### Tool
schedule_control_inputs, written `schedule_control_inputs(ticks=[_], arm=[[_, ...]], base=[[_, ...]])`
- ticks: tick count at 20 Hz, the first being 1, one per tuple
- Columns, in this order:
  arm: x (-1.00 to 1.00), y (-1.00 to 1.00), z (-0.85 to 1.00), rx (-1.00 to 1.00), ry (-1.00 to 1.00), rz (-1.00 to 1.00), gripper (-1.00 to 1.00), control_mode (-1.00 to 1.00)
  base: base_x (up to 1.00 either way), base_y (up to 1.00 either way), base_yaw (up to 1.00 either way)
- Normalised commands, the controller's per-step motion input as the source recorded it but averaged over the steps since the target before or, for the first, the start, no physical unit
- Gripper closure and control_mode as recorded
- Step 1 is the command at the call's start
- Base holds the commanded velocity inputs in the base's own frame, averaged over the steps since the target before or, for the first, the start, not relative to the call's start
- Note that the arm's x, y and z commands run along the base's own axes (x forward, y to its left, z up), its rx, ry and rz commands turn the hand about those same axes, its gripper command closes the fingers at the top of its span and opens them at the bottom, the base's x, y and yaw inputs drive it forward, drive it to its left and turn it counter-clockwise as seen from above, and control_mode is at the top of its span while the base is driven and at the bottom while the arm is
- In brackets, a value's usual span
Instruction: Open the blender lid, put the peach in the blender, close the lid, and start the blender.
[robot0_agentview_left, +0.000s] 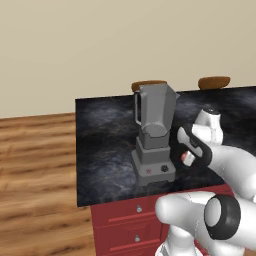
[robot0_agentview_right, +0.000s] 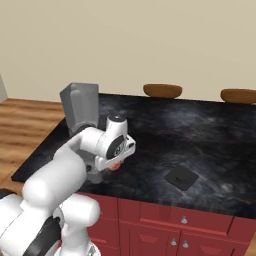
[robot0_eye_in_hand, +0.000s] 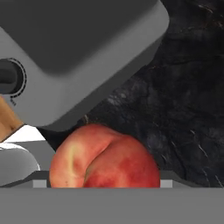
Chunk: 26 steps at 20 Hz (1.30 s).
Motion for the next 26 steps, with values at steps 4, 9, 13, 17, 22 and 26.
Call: schedule_control_inputs(ticks=[4,9,13,17,22,26], arm=[[0.04,0.01,0.03,0.0,0.0,-0.02,1.0,-1.0],[-0.15,-0.02,0.48,0.0,-0.09,-0.02,1.0,-1.0],[-0.4,0.0,1.0,0.0,-0.17,0.0,1.0,-1.0],[-0.44,0.0,1.0,0.0,-0.16,0.0,1.0,-1.0],[-0.49,0.0,0.96,0.0,-0.07,0.0,1.0,-1.0],[-0.13,0.06,0.76,0.0,-0.01,0.0,1.0,-1.0]], base=[[0.0,0.0,0.0],[0.0,0.0,0.0],[0.0,0.0,0.0],[0.0,0.0,0.0],[0.0,0.0,0.0],[0.0,0.0,0.0]])
